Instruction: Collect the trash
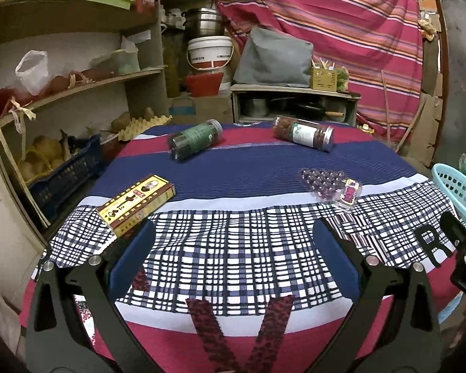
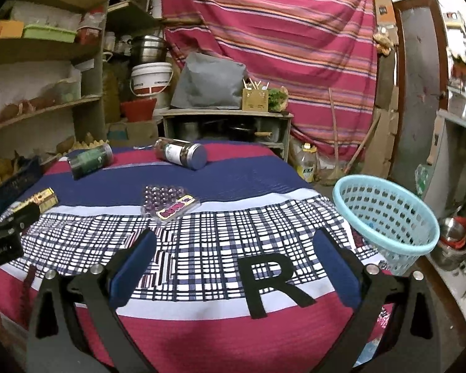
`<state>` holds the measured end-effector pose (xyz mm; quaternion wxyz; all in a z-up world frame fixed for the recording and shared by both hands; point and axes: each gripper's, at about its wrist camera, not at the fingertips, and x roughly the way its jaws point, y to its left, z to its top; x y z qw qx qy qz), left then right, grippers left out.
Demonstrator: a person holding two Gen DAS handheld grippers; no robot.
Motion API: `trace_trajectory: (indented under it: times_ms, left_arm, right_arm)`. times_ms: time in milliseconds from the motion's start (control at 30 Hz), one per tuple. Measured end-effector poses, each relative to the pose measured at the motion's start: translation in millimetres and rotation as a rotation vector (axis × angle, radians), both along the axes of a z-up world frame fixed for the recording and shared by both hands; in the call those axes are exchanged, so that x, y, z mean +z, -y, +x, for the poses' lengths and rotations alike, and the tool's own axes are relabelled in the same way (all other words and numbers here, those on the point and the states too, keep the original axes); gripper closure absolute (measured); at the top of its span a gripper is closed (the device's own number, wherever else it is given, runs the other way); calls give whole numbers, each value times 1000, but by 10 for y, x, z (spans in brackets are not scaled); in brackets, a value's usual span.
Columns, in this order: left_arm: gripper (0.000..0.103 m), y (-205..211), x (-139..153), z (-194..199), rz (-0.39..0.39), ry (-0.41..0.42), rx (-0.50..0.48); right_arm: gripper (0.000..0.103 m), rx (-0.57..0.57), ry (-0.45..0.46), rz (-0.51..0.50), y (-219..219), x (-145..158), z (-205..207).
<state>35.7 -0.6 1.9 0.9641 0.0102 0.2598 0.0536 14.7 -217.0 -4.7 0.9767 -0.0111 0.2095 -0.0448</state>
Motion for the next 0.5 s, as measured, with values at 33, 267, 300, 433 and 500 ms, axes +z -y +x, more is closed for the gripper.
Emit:
trace_trajectory:
  times_ms: [33,267,300,433,500]
  left_arm:
    - [5,7,-7,-2,6,4,3]
    - [5,7,-45,4,-16,0,-2]
    - [5,10,-49,9,-17,-1,-2]
    - [5,40,-54,4,-16,1,-14]
    - [5,64,-57,-6,-9,2,-25]
  right_arm:
    - [5,1,4,-5,-15,4,0]
    - [5,4,11,5,-1,20,2]
    - [5,4,12,5,-1,21,2]
    - [5,9,6,5,-9,10,10]
    - [5,10,4,6,-15,7,10]
